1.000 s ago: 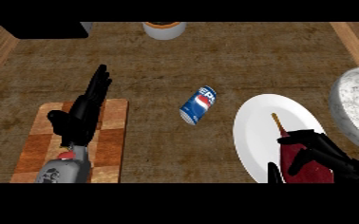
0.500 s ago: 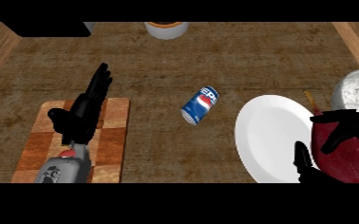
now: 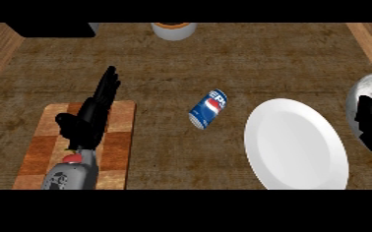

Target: Pick the pear from the plate and place it in the bowl

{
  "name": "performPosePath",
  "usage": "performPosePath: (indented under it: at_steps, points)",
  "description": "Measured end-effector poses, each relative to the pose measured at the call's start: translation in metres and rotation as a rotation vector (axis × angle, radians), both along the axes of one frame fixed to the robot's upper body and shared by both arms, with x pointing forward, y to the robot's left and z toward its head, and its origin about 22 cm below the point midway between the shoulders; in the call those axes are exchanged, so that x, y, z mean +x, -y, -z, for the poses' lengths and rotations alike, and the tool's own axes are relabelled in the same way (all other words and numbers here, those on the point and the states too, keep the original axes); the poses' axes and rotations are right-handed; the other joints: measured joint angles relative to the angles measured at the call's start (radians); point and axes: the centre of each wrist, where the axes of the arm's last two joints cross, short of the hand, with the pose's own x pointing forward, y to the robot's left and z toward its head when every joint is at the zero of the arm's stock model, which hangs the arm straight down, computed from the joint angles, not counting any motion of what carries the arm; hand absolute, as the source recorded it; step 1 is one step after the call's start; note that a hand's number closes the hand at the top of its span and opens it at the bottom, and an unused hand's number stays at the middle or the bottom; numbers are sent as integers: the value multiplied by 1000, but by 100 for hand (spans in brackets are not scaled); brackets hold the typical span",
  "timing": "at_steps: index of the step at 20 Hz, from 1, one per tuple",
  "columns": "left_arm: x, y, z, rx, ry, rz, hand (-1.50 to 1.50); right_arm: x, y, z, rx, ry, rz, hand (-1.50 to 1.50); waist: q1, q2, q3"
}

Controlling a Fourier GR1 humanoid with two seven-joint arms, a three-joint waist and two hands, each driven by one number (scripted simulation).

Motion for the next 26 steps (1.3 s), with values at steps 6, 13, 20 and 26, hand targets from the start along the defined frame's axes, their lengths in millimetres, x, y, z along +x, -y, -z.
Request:
performPosePath:
  at_steps: [6,13,20,26]
  points:
    - [-4,3,-5,7,-1,-2,0,15,32,-19,-76,-46,97,150,0,1,1]
    - [4,-11,-8,2,3,-5,0,45,80,-5,-236,-131,215,150,2,3,2]
    - [2,-5,-5,6,1,-3,0,65,145,39,-260,-174,294,150,3,4,2]
    - [3,-6,5,6,-1,-1,0,77,188,83,-270,-224,327,150,4,4,2]
